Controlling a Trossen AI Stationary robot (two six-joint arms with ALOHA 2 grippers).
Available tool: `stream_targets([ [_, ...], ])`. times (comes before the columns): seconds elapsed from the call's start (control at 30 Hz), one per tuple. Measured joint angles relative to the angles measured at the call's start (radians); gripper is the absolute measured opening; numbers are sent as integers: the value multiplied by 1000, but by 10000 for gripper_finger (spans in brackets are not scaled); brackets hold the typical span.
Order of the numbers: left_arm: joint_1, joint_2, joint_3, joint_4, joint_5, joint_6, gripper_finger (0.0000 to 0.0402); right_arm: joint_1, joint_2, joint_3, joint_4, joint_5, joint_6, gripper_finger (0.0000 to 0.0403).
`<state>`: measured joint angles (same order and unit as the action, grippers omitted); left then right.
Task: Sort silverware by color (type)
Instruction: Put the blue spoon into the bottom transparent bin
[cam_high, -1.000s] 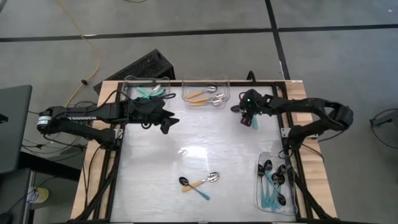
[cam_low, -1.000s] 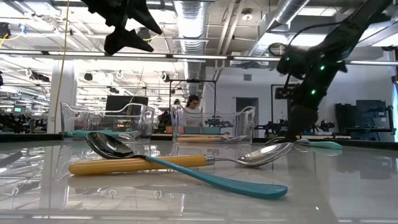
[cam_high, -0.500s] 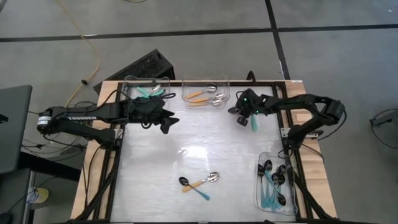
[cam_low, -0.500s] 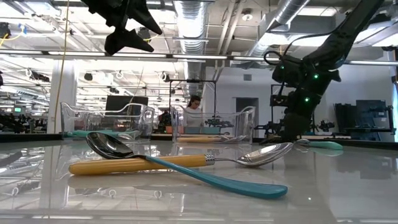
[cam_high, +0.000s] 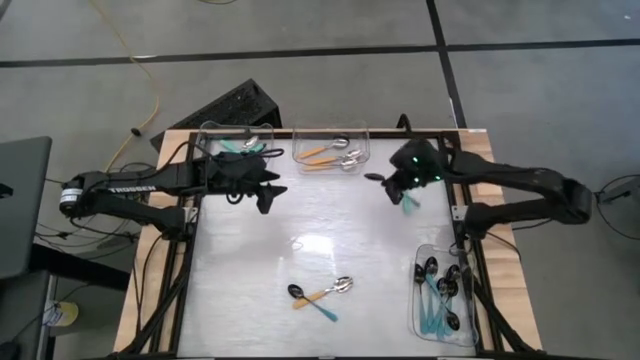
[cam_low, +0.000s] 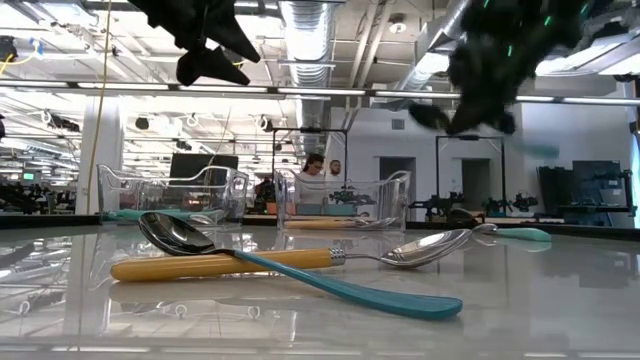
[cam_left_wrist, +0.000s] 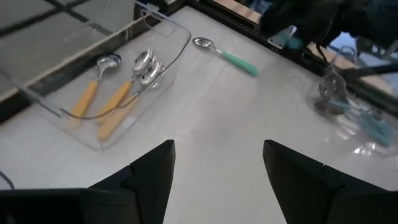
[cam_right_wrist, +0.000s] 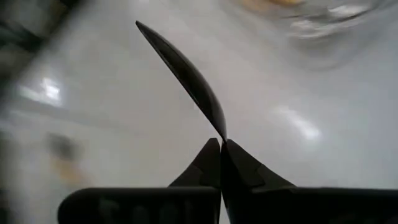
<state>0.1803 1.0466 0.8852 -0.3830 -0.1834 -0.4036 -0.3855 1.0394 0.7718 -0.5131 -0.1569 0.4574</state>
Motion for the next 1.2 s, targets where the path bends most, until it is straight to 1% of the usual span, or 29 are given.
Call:
stream_targets([
  [0.1,5,0,0,0,12,63,228,175,-56,30,2,10,335,23],
  [0.2,5,0,0,0,15,111,228,417,-91,49,8,110,692,23],
  [0.27,5,0,0,0,29,137,228,599,-96,49,-2,226,947,23],
  [0.33,5,0,0,0,49,163,228,787,-90,49,-9,369,1182,23],
  [0.43,5,0,0,7,71,187,228,1025,-56,49,-63,585,1482,23],
  [0.5,5,0,0,30,94,197,228,1140,-17,48,-130,657,1643,23],
  [0.53,5,0,0,42,106,199,228,1184,4,48,-156,671,1703,23],
  [0.63,5,0,0,75,142,199,228,1237,51,47,-165,634,1732,23],
  [0.77,5,0,0,91,163,182,228,1235,57,47,-171,629,1725,23],
  [0.87,5,0,0,90,168,156,228,1248,34,48,-243,619,1719,23],
  [1.1,5,1,0,91,151,77,228,1344,12,48,-396,497,1720,24],
  [1.2,5,1,0,91,126,46,228,1390,12,48,-463,464,1728,38],
])
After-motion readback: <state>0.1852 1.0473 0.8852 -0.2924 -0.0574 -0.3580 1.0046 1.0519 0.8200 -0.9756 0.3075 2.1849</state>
